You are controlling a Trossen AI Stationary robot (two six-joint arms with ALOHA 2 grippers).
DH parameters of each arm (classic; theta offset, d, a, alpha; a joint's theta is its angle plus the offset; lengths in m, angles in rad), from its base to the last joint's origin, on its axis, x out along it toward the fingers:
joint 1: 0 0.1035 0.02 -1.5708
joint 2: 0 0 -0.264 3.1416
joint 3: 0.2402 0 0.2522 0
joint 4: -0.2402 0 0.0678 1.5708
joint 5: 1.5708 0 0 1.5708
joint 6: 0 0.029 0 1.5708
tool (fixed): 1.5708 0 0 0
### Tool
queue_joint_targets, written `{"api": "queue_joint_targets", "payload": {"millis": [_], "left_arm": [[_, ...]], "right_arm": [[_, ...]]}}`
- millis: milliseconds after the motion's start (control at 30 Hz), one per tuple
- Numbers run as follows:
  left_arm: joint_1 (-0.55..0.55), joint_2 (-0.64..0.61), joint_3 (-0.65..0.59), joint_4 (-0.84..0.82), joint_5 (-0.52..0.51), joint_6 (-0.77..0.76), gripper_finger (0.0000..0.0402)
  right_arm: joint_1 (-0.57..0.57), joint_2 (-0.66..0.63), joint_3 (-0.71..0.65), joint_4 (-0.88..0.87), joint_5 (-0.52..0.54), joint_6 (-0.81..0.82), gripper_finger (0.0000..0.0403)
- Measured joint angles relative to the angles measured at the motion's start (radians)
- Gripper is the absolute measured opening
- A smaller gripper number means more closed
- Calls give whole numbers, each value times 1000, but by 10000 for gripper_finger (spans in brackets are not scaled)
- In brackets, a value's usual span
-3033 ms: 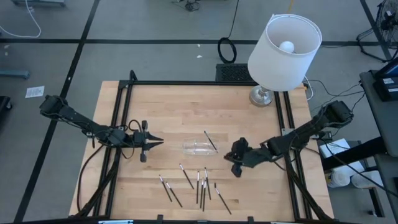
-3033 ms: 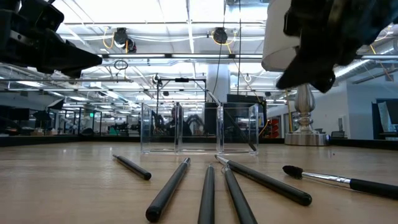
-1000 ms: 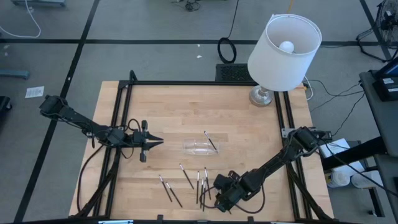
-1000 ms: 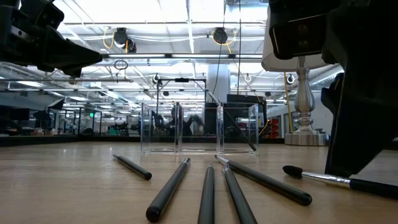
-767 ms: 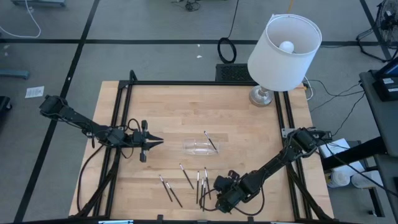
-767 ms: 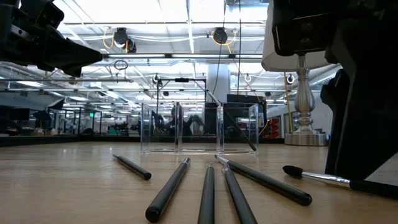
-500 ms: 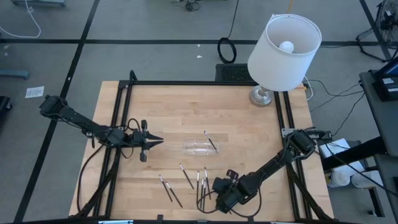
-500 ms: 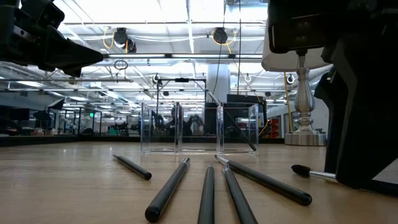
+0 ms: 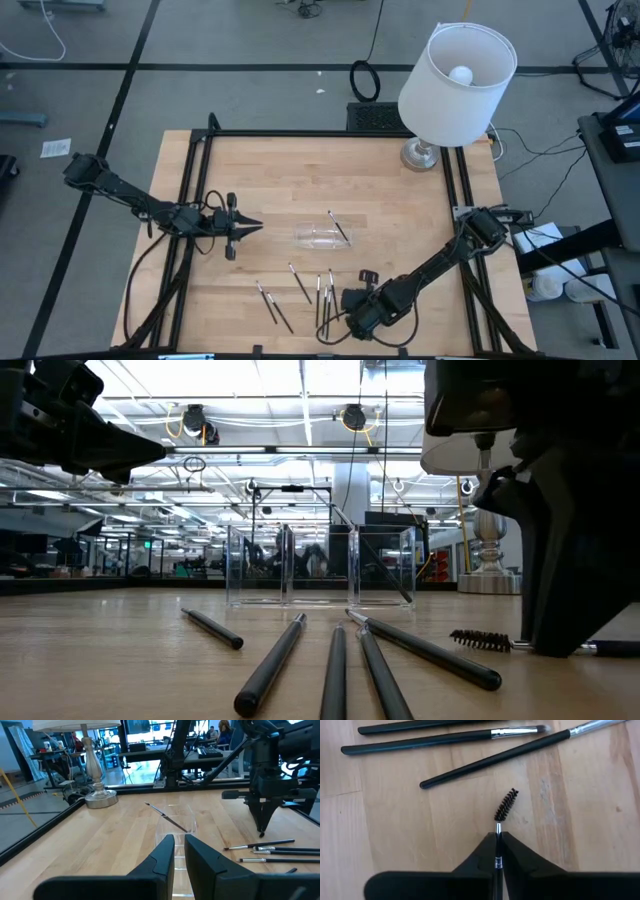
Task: Pick & Place Makeup Supplies
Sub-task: Put the makeup brush into the transparent organizer
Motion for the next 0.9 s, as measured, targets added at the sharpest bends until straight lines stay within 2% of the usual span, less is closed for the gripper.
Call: {"api": "queue_joint_targets", "payload": {"millis": [367,500,700,900], "left_arm": [[0,0,0,0,0,2,51],[0,0,0,0,0,2,51],[0,0,0,-1,-1,3,51],[0,0,0,-1,-1,3,51]], "right_arm": [[-36,-1,-1,19,-7,-41,2],[-34,-14,-5,37,21,-38,1],[-28,-76,-5,59,116,-26,0],[-27,-113,-7,54,148,-27,1]]}}
